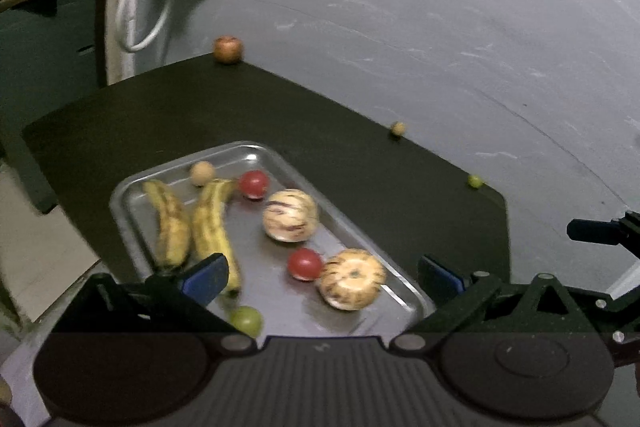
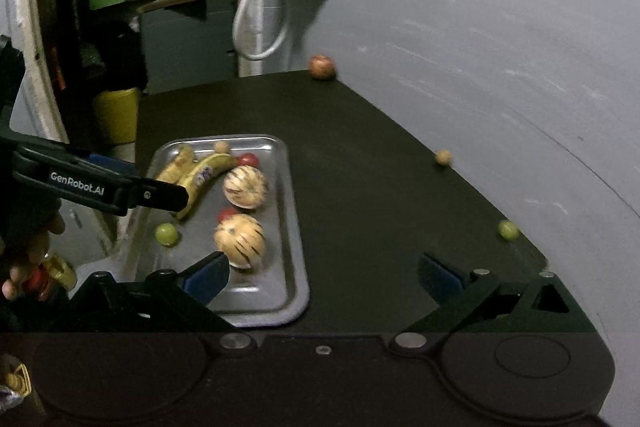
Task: Organize fruits
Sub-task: 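Move both open grippers from the tray toward the small brown fruit and grape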
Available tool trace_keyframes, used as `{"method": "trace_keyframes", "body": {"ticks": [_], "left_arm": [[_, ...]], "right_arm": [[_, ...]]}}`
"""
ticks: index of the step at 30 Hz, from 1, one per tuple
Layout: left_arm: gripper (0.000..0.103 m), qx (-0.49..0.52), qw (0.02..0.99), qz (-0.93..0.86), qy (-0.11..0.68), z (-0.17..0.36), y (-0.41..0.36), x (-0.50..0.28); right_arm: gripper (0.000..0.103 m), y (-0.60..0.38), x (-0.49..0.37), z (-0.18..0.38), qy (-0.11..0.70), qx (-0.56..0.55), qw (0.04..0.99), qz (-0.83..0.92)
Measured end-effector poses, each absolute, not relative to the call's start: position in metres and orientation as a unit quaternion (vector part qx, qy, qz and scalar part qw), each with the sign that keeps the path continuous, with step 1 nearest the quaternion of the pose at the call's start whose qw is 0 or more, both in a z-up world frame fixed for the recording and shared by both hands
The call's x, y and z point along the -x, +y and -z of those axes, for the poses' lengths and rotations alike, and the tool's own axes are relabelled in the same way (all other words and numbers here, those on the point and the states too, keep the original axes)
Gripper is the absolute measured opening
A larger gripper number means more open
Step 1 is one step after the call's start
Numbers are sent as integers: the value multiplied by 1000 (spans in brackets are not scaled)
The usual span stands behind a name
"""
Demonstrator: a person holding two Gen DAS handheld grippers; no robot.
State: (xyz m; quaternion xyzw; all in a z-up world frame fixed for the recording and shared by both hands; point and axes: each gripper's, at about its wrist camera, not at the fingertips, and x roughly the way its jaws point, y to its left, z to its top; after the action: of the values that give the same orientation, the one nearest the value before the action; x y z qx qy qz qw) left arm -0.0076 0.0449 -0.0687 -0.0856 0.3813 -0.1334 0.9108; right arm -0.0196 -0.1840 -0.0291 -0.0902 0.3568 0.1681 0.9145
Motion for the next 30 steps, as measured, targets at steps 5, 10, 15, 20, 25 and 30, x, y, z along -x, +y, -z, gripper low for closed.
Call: {"method": "trace_keyframes", "body": {"ticks": [5, 10, 15, 20, 25, 30], "left_arm": [[102, 75, 913, 139, 376, 62, 27, 0], [102, 59, 915, 122, 381, 56, 8, -12], [102, 37, 917, 99, 384, 45, -12, -18], [102, 6, 920, 79, 383, 31, -27, -23], [102, -10, 921, 60, 385, 20, -41, -34], [102, -18, 923, 65, 379, 13, -51, -45]], "right_arm": [[101, -208, 15, 25, 350, 74, 922, -150], [101, -235, 1, 27, 347, 55, 925, -147], [101, -261, -14, 32, 341, 25, 927, -157], [101, -279, -28, 34, 327, -2, 929, -171], [101, -293, -35, 32, 316, -15, 933, -173], [101, -302, -41, 28, 308, -18, 937, -165]]}}
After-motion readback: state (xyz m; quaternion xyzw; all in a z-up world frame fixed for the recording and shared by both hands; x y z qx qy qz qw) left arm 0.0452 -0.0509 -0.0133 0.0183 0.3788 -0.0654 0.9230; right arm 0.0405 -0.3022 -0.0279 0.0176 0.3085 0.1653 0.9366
